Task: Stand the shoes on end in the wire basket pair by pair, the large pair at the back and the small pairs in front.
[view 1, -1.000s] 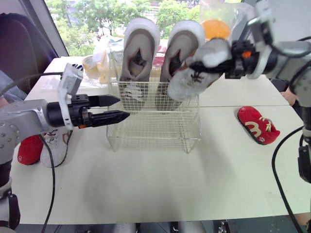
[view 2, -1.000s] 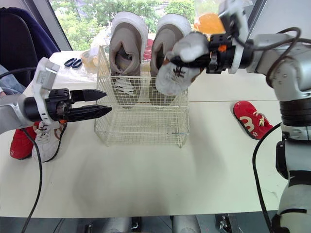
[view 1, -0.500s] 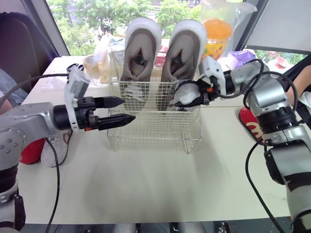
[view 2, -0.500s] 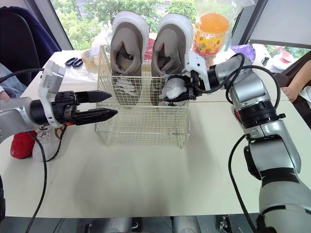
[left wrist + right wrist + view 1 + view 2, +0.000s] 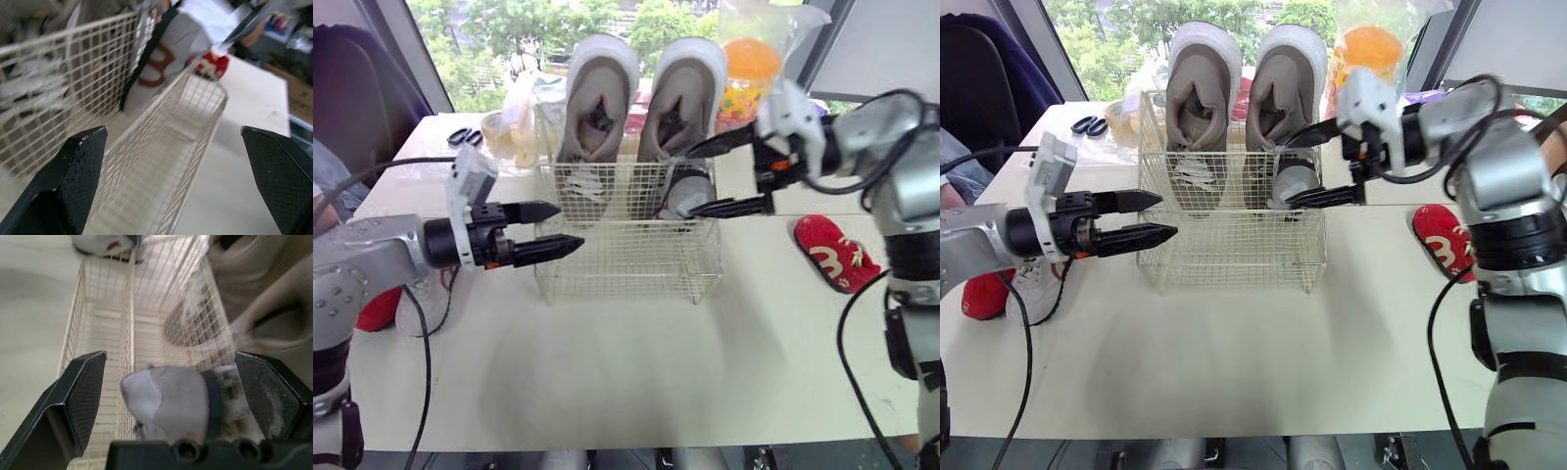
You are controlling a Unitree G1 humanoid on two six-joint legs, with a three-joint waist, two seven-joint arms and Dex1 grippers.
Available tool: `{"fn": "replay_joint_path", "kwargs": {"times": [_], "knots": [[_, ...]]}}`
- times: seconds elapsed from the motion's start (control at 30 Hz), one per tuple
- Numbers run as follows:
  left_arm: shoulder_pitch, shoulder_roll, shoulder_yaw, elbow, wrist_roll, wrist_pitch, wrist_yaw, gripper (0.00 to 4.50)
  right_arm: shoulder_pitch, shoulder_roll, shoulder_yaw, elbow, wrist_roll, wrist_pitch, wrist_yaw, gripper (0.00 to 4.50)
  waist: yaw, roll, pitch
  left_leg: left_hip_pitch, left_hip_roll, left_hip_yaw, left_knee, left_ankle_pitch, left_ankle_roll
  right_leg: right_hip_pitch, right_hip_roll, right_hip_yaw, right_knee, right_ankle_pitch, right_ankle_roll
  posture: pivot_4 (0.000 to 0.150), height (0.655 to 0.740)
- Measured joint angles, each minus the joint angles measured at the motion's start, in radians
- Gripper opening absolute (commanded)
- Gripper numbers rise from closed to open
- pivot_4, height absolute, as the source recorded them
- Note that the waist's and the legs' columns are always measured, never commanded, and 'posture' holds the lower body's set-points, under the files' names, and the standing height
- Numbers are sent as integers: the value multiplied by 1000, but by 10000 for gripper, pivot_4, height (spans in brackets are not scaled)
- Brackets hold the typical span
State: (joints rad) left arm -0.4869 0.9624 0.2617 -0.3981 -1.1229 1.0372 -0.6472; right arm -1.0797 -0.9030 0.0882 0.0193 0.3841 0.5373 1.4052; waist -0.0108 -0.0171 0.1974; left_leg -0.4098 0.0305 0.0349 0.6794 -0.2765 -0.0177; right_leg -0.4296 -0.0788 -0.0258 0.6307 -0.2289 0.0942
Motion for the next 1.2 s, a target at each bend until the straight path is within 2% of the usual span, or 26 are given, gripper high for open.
{"fn": "replay_joint_path", "kwargs": {"times": [0.2,0.33,0.43,0.5,0.6,0.73,0.9,1.1,1.2], "knots": [[-12,44,58,35,60,90,217,45000,-11,-46,-60,-136,80,95,-4,44853,-6,0,0,2,1,1,0,0,0,0,0,0,1,-1,-1,1500,7400],[26,218,56,48,165,228,298,45000,19,-64,-6,-195,51,24,42,44853,-6,0,0,1,1,1,-1,0,0,0,0,0,0,-1,-1,1500,7400],[73,266,48,73,251,257,320,45000,48,-63,33,-191,17,-30,64,44853,-1,0,0,1,0,2,-1,0,0,0,-1,1,0,-2,-3,1500,7400],[158,280,44,88,301,239,297,45000,52,-62,47,-191,0,-74,76,44853,-2,0,0,1,0,3,-1,0,0,-1,-1,1,0,-2,-3,1500,7400],[256,263,29,132,357,224,268,45000,57,-60,55,-185,-11,-108,88,44853,-3,0,0,1,1,3,-1,0,0,-2,-1,1,0,-2,-3,1500,7400],[287,245,29,145,397,211,237,45000,58,-59,55,-181,-13,-111,90,44853,0,0,0,0,1,3,-1,0,0,-2,-2,0,0,-2,-4,1500,7400],[277,187,28,220,468,181,240,45000,81,-60,54,-194,-8,-96,79,44853,-1,0,0,0,1,3,-1,0,0,-2,-2,0,0,-2,-4,1500,7400],[185,114,14,327,531,172,248,45000,90,-62,50,-234,4,-56,58,44853,-1,-1,0,0,1,3,-1,0,0,-2,-2,0,1,-1,-2,1500,7400],[157,88,-15,359,559,166,247,36568,90,-63,49,-236,6,-42,51,45000,-1,-1,0,0,1,3,-1,0,0,-2,-2,0,1,0,0,1500,7400]]}}
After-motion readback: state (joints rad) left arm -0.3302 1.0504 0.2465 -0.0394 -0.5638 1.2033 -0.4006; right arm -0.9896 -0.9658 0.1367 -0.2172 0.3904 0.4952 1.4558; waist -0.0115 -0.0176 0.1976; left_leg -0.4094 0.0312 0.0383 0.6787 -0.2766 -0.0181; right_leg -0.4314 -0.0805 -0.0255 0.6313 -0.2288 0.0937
